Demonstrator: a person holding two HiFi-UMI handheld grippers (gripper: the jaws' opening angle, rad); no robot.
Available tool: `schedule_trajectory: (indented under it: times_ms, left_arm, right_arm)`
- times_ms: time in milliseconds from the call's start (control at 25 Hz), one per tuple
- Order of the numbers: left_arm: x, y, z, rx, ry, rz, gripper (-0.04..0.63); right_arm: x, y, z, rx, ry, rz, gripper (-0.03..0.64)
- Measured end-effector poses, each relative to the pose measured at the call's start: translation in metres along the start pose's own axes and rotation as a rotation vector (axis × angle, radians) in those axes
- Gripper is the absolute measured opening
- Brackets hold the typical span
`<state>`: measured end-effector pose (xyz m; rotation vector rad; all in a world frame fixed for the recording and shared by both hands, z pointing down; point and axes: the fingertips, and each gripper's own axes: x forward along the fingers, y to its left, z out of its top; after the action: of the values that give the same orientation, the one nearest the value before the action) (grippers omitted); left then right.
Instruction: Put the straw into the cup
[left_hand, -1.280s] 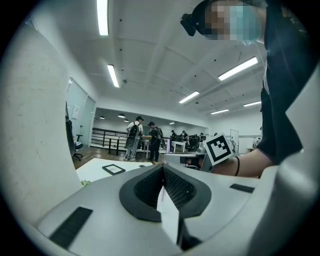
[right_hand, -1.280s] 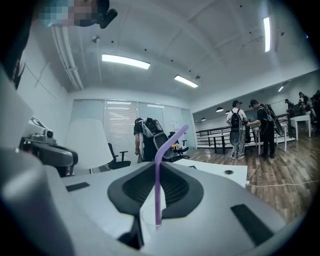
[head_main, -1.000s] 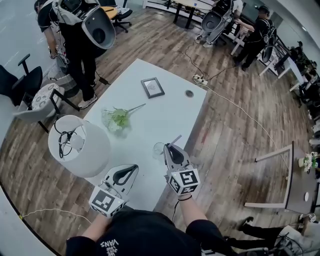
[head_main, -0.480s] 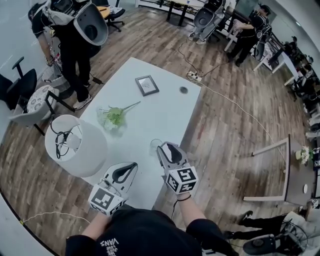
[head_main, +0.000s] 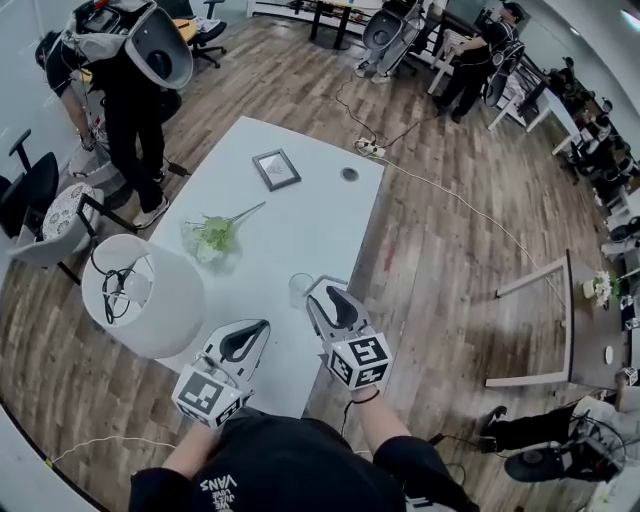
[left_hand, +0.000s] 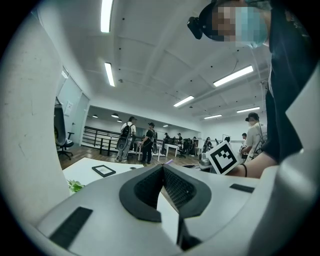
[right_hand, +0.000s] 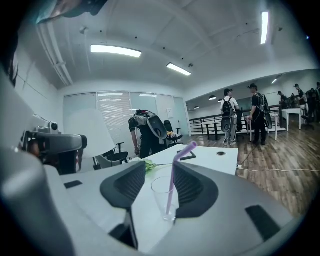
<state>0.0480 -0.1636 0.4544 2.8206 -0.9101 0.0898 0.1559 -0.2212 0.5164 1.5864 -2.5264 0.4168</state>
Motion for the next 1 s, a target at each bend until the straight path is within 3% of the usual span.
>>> schedule_trajectory:
  times_ms: [640,1000]
  left_arm:
    - [0.012,-0.005,0.018,0.025,-0.035,-0.065,0.011]
    - [0.017,-0.012,0.025,0.04,-0.05,-0.102,0.011]
  right_arm:
    - [-0.049,0.021,0.039,-0.015,-0.127,-0.017,0.16]
    - [-0.077,0.031,0.056,-0.021,-0.19,-0.046,0.055]
